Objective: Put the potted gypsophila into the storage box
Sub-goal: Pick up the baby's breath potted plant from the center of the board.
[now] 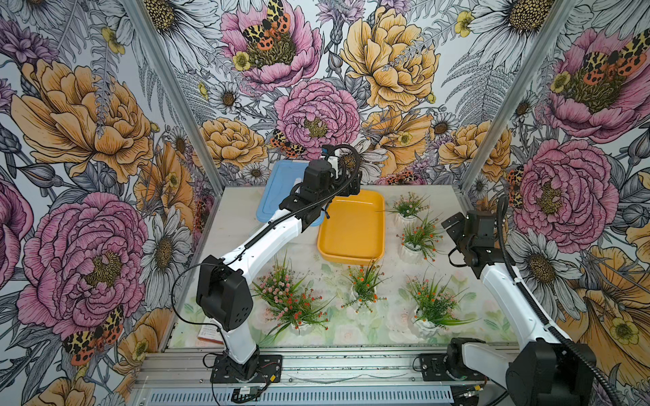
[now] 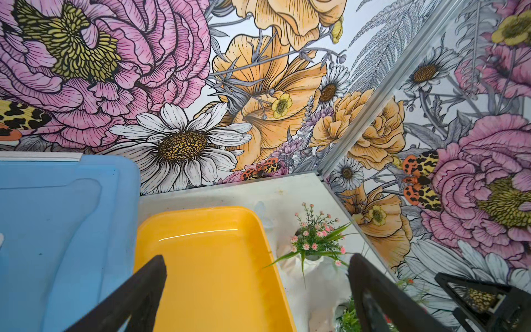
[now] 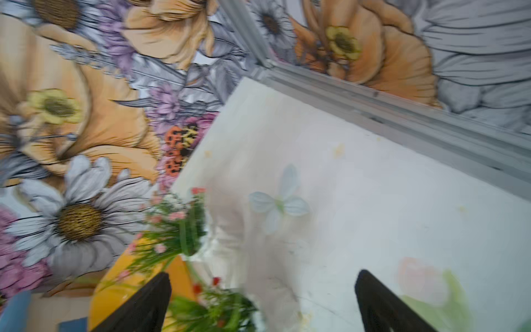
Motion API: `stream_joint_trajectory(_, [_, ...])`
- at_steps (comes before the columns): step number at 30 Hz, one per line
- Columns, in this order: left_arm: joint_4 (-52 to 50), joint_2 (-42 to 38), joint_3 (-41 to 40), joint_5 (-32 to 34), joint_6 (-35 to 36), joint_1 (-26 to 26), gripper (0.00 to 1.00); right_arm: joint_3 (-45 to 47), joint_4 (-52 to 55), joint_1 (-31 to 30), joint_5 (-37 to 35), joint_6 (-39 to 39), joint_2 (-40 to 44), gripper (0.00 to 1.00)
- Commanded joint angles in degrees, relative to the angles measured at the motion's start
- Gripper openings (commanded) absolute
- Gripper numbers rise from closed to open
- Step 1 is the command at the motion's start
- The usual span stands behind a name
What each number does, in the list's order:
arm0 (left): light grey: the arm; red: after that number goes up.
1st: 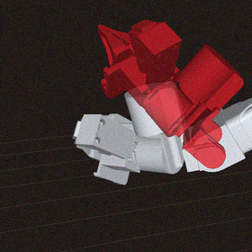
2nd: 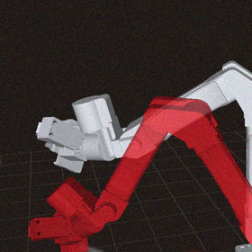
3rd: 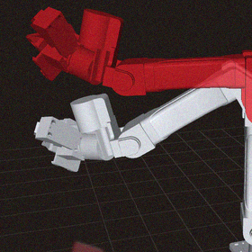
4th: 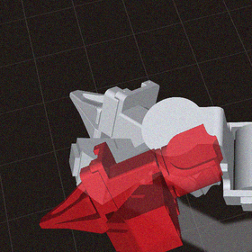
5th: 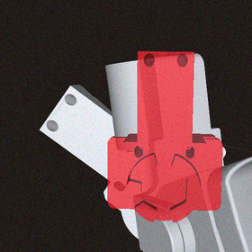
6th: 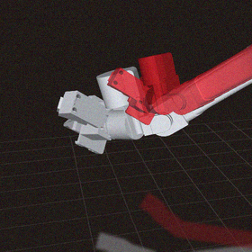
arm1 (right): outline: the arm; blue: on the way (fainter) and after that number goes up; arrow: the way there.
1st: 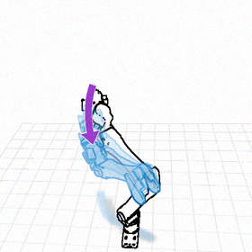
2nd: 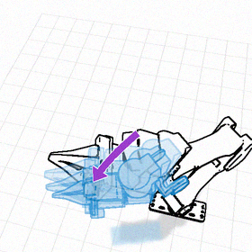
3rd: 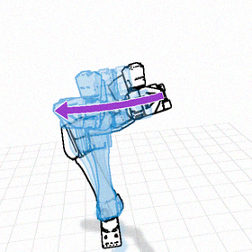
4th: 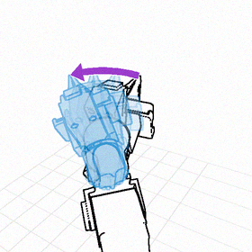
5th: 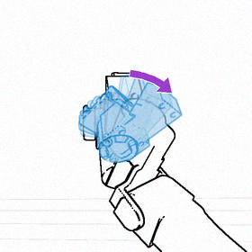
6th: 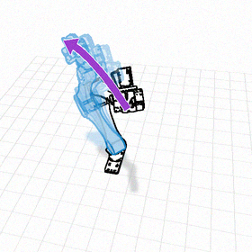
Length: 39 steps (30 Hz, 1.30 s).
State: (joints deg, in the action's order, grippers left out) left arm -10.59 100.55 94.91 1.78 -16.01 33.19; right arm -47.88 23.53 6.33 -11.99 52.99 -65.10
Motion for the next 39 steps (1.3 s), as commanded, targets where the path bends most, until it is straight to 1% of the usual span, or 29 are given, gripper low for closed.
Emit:
stream_joint_trajectory(1, [-2.2, 1.5, 1.9, -2.0, 3.1, 0.1, 0.99, 4.3, 6.0, 5.4, -1.4, -1.1, 3.7, 0.98])
stream_joint_trajectory(2, [-2.1, 1.7, 1.9, -2.1, 3.0, 0.1, 0.99, 5.4, 5.8, 7.8, 1.1, -1.3, 4.2, 0.98])
stream_joint_trajectory(4, [-2.1, 2.2, 2.1, -2.6, 2.7, 0.2, 0.99, 6.8, 5.6, 12.0, 8.3, -3.1, 2.8, 0.96])
stream_joint_trajectory(8, [-1.4, 2.5, 2.5, -4.2, 2.2, -0.1, 0.99, 8.9, 2.3, 12.7, 15.3, -7.7, -3.7, 0.95])
stream_joint_trajectory(11, [-0.3, 1.9, 2.0, -4.4, 1.7, -0.3, 0.99, 10.3, -2.8, 11.7, 21.5, -10.7, -7.6, 0.89])
stream_joint_trajectory(15, [0.0, 0.5, 0.5, -3.4, 2.0, -0.4, 0.99, 9.9, -5.3, 8.6, 22.1, -13.4, -7.7, 0.87])
stream_joint_trajectory(18, [0.0, -0.3, -0.6, -3.1, 2.2, -0.5, 0.99, 9.9, -8.3, 7.1, 24.5, -14.1, -7.3, 0.85])
stream_joint_trajectory(22, [-0.1, -0.7, -1.3, -3.1, 2.0, -0.5, 0.99, 8.2, -9.9, 3.9, 26.0, -14.8, -9.2, 0.76])
stream_joint_trajectory(23, [0.0, -0.8, -1.4, -3.2, 2.0, -0.5, 0.99, 7.9, -10.0, 3.3, 26.0, -14.9, -9.8, 0.76])
stream_joint_trajectory(32, [0.0, -2.1, -3.7, -2.5, 1.7, -0.5, 0.99, 5.9, -11.0, 0.2, 26.9, -14.9, -11.4, 0.69])
stream_joint_trajectory(34, [-0.3, -2.0, -3.9, -2.5, 1.5, -0.4, 0.99, 5.4, -11.0, -0.5, 26.4, -14.7, -12.3, 0.66])
stream_joint_trajectory(36, [-0.2, -1.9, -4.0, -2.4, 1.4, -0.5, 0.99, 4.8, -11.0, -1.1, 25.8, -14.6, -13.5, 0.64])
stream_joint_trajectory(39, [-0.2, -1.9, -4.0, -2.4, 1.2, -0.5, 0.99, 3.7, -10.9, -2.1, 26.1, -14.8, -15.3, 0.57])
